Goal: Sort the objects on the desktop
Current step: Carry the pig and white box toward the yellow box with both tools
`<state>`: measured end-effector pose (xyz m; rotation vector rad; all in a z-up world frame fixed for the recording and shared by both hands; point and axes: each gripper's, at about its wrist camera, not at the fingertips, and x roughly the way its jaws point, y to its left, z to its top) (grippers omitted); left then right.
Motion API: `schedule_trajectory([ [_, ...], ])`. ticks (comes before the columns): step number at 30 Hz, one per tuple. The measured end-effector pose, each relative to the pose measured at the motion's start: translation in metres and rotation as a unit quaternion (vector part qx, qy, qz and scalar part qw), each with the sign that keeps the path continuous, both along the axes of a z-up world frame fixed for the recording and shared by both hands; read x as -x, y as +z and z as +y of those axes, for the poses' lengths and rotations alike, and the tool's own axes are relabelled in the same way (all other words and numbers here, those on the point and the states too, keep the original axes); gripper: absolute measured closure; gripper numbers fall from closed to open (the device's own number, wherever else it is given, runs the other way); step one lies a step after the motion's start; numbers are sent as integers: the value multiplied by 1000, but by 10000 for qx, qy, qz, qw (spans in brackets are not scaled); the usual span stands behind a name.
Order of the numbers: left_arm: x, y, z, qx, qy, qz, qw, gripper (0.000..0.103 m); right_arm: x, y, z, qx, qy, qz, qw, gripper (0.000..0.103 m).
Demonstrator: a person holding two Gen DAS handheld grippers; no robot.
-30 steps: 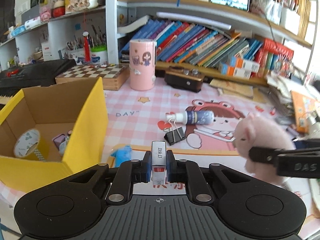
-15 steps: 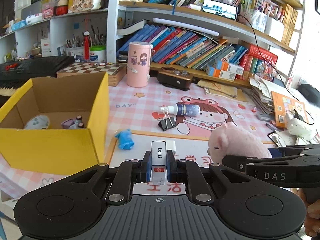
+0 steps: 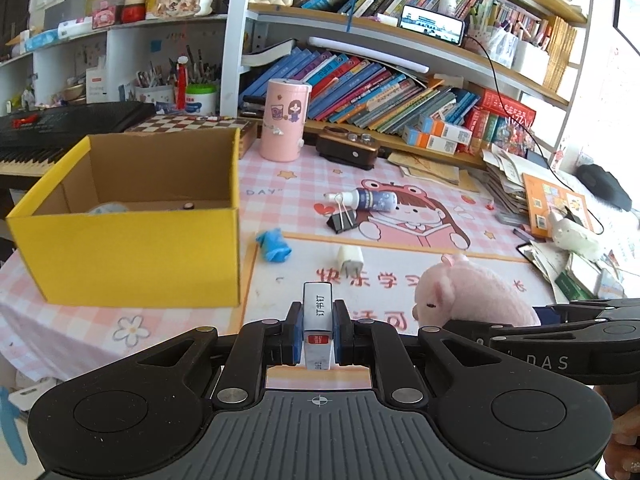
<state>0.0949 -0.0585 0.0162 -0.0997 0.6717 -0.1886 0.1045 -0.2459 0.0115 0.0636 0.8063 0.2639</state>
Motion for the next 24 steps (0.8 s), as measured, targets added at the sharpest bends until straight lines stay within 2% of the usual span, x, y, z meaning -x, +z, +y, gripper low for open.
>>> schedule_trajectory([
  [11,47,1,36,-52,-113,33,9999,90,52,-4,38,-135,-38,87,9999,40],
  [24,94,0,84,-24,173,-21,9998,90,91,-6,89,-169,337,76,9993,40],
])
